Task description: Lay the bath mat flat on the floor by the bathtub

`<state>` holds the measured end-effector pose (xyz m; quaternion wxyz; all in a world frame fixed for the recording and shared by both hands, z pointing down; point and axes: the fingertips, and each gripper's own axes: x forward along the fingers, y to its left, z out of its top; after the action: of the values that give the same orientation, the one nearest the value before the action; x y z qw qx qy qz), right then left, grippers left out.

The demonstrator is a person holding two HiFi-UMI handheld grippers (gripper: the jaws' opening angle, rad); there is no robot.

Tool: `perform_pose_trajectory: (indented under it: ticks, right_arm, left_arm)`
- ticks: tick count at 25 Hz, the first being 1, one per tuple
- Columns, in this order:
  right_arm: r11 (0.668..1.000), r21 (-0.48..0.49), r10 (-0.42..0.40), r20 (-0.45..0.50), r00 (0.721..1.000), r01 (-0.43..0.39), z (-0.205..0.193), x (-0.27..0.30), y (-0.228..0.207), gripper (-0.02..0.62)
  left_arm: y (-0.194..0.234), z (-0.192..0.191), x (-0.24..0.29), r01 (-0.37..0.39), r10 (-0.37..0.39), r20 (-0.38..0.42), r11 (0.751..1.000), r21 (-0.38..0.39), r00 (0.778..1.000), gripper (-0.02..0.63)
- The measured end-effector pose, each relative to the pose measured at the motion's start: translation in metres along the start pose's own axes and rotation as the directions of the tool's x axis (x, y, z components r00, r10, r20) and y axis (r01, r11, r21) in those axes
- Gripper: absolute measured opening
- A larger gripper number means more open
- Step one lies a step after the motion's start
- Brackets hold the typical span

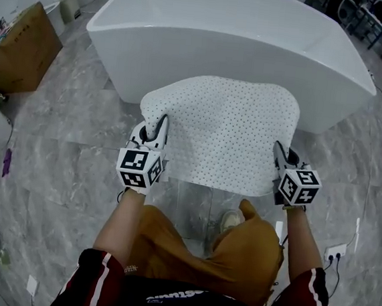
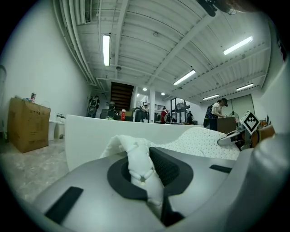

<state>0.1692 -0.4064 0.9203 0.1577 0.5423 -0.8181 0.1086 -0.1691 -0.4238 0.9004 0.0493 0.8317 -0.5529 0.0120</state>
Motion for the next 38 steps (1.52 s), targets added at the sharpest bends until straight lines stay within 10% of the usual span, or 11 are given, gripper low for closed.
perform_pose_trajectory:
  ticks: [38]
  right_arm:
    - [0.993,0.082,0.102,-0.248,0.963,-0.084,-0.189,0.191,-0.025,0.046]
  left_arm:
    - [0.057,-0.204,0.111,-0.051,0.105,-0.371,0.987,0.153,0.923,0.034]
